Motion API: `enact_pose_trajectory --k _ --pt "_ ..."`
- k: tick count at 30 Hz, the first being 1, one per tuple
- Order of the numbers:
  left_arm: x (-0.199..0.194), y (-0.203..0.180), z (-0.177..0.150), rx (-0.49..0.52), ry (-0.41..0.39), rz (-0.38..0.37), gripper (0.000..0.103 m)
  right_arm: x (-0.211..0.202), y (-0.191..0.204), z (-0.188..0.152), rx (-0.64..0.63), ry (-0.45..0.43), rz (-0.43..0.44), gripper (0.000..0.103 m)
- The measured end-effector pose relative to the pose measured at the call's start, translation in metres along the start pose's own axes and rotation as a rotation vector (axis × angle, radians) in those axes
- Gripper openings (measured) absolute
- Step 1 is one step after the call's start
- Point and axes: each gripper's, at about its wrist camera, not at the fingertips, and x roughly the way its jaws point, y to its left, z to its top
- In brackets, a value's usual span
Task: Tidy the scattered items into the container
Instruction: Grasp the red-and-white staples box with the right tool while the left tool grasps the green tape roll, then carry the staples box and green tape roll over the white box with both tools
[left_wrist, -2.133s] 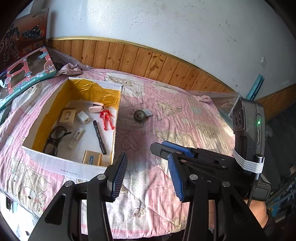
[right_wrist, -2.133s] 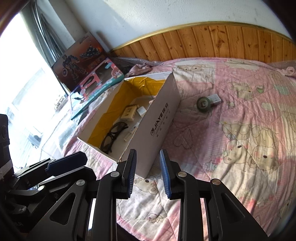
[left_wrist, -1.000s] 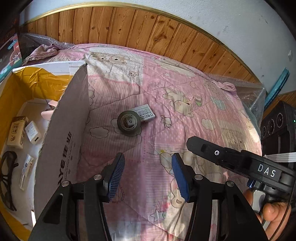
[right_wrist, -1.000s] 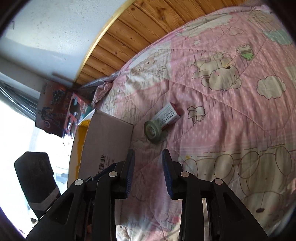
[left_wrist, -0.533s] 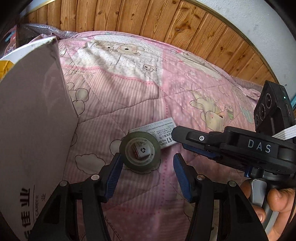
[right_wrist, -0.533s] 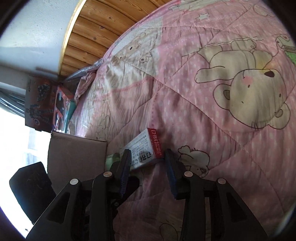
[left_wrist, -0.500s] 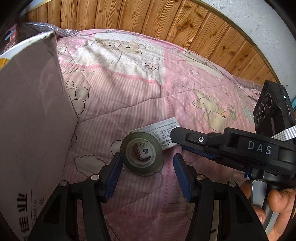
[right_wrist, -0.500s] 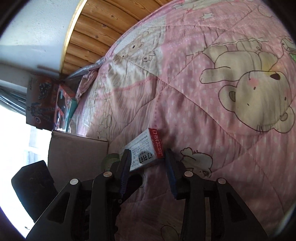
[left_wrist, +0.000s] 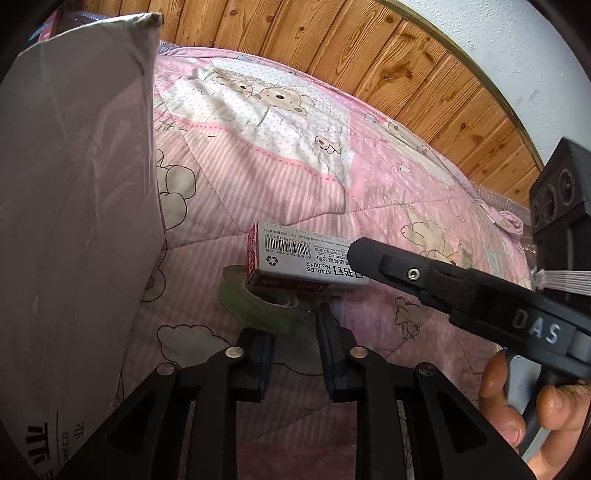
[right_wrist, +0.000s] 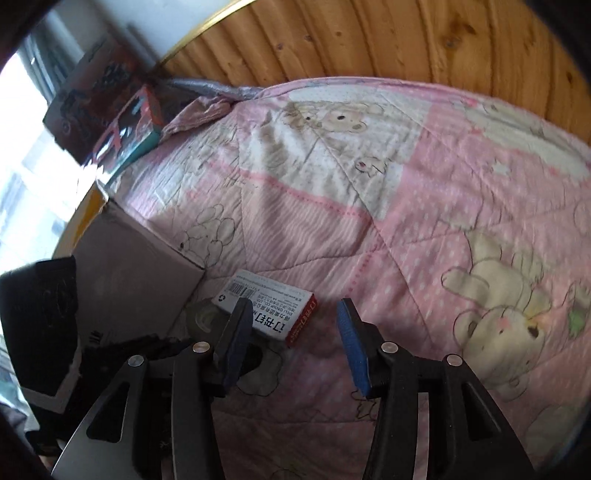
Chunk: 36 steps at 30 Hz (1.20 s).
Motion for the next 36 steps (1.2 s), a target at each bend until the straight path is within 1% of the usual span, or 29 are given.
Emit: enact_pose_trajectory --k 1,2,3,5,6,8,9,10,12,13,14,15,17,20,23,24,25,26,27,31,36 --pt "-0.001 0.001 0.0 -0.007 -0.004 -0.007 0.041 0.004 0.009 0.005 -0.107 0.039 -0.012 0.052" --pt "-0.002 0.001 0.0 -0.016 -0.005 -0.009 0.048 0.006 0.016 0.009 -0.199 0.071 -0.014 0.053" --pt "-0.003 0.001 -0.001 -0.013 0.002 0.003 0.052 0.009 0.021 0.012 -0.286 0.1 -0.017 0.053" --pt "-0.006 0.002 -0.004 -0.018 -0.011 0.003 0.053 0.019 0.033 0.02 -0.45 0.175 -0.019 0.054" --pt "-0.007 0.003 -0.005 -0.015 -0.015 0.015 0.053 0.026 0.036 0.022 -0.511 0.223 0.003 0.054" --pt "-0.005 0.003 -0.006 0.006 -0.017 0.041 0.053 0.044 0.041 0.025 -0.598 0.305 0.04 0.056" --pt "-0.005 0.004 -0.006 0.013 -0.02 0.052 0.052 0.053 0.042 0.026 -0.623 0.328 0.05 0.056" --pt "-0.005 0.005 -0.007 0.02 -0.02 0.069 0.052 0.061 0.042 0.028 -0.641 0.344 0.051 0.056" --pt "-0.006 0.007 -0.007 0.034 -0.032 0.064 0.053 0.071 0.039 0.029 -0.656 0.349 0.05 0.058" --pt "-0.007 0.008 -0.006 0.03 -0.032 0.066 0.053 0.071 0.036 0.032 -0.634 0.341 0.058 0.055" --pt "-0.007 0.01 -0.005 0.025 -0.034 0.061 0.054 0.071 0.031 0.035 -0.601 0.337 0.048 0.039" --pt "-0.007 0.011 -0.004 0.015 -0.034 0.06 0.057 0.069 0.026 0.036 -0.576 0.325 0.03 0.039" --pt "-0.007 0.014 0.0 -0.013 -0.038 0.056 0.059 0.063 0.014 0.034 -0.526 0.303 0.017 0.039" --pt "-0.005 0.019 0.008 -0.083 -0.055 0.074 0.062 0.053 -0.001 0.025 -0.424 0.26 0.029 0.039" --pt "-0.006 0.027 0.015 -0.176 -0.084 0.101 0.062 0.042 -0.01 0.014 -0.315 0.209 0.038 0.039" --pt "-0.005 0.028 0.017 -0.202 -0.092 0.101 0.054 0.038 -0.012 0.011 -0.275 0.189 0.046 0.039" --pt "-0.004 0.029 0.02 -0.219 -0.094 0.107 0.041 0.034 -0.016 0.008 -0.231 0.168 0.057 0.039" --pt "0.0 0.029 0.023 -0.217 -0.075 0.093 0.017 0.029 -0.019 0.006 -0.186 0.145 0.069 0.039" --pt "0.004 0.028 0.025 -0.205 -0.059 0.07 0.017 0.024 -0.022 0.004 -0.141 0.119 0.078 0.039" --pt "0.002 0.019 0.026 -0.132 -0.061 0.073 0.015 0.0 -0.035 -0.008 0.017 0.034 0.095 0.039" --pt "-0.008 0.005 0.018 -0.06 -0.046 0.047 0.014 -0.027 -0.026 -0.027 0.128 -0.03 0.059 0.039"
